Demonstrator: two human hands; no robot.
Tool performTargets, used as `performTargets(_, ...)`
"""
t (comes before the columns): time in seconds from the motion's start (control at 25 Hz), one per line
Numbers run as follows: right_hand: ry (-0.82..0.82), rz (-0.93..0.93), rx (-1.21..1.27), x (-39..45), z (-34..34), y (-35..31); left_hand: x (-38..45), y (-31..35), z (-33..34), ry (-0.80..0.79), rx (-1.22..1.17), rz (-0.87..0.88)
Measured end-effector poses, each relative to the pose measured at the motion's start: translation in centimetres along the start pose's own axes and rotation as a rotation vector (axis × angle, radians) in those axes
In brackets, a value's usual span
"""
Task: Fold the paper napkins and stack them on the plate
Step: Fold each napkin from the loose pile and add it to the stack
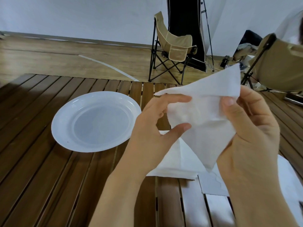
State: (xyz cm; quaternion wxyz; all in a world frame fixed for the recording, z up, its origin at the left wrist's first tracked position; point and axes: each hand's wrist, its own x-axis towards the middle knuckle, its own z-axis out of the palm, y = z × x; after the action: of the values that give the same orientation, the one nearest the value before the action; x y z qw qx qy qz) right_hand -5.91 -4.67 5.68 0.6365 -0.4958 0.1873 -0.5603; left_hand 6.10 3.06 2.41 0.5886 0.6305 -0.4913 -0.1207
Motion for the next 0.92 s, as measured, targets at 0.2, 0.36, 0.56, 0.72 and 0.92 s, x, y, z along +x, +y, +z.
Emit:
performTargets(0.2, 0.088, 0.190, -0.050, 0.1, -0.6, 1.2, 0.0, 0.3, -0.5, 0.068, -0.163, -0.071)
performTargets(0.36, 0.059, 0.192, -0.145, -0.1, -0.1, 1.1, 0.0, 0.2, -0.6, 0.138, -0.170, -0.097)
performTargets(0.56, -0.031, 0.041, -0.220, 0.1, -0.4, 0.8, 0.1, 0.3, -0.7, 0.173, -0.217, -0.107)
performTargets(0.72, -0.094, -0.054, -0.261, 0.3, -1.1, 0.8, 0.0, 0.2, -0.8, 0.142, -0.191, -0.091)
performTargets(0.92, -0.084, -0.073, -0.349, 0.4, -1.7, 1.0, 0.0, 0.0, -1.0, 0.273, 0.007, -0.013)
